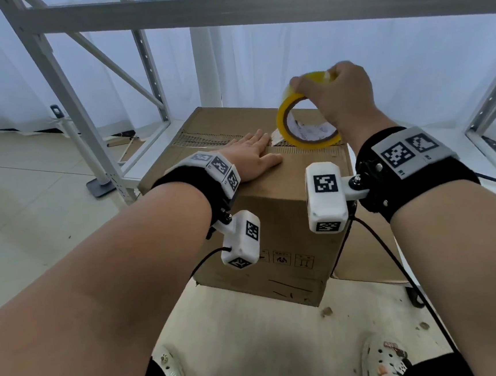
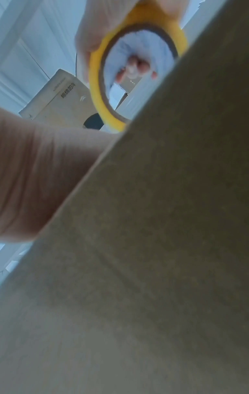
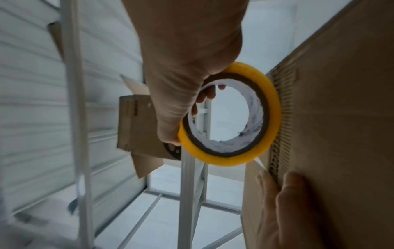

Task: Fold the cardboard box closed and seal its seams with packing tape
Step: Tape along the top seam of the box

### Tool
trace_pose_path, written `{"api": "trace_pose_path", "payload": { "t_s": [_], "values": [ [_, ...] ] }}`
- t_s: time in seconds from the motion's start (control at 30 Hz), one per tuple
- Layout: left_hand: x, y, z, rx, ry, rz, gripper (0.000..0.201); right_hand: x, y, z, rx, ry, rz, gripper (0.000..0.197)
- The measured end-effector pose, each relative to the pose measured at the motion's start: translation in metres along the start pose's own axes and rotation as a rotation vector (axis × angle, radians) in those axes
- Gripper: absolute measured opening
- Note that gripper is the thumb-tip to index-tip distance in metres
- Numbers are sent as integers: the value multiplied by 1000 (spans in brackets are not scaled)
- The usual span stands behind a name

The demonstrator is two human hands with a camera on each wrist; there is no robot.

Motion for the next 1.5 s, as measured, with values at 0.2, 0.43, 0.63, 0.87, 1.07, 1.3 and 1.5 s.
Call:
{"api": "trace_pose_path", "payload": {
  "t_s": [0.2,0.43,0.63,0.87,1.07,1.3,1.5],
  "values": [
    [-1,0,1,-8,6,1,71,2,-30,1,-2,-91,230,55],
    [-6,0,1,-4,-57,-47,74,-25,-23,7,101,96,239,75],
    [-26,4,0,48,-145,-63,70,-12,-11,13,115,41,253,62],
    [0,-1,4,44,-30,-27,65,-5,-6,15,118,6,319,55],
    [38,-4,13,11,-104,27,63,-12,-9,12,116,22,252,55],
    [-38,6,10,-12,-79,41,80,-17,-12,7,111,22,185,58],
    [-42,2,8,-17,57,-19,67,-20,-11,4,111,13,200,64]
  ]
}}
Point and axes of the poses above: each hand's wrist, its own z-axis away from the middle knuckle, its own y-axis out of the palm, x = y × z, the point moved 7 cm from there along -z, towards the middle knuckle, and after that the axes turned 2 degrees about -y, right-handed, at the moved point
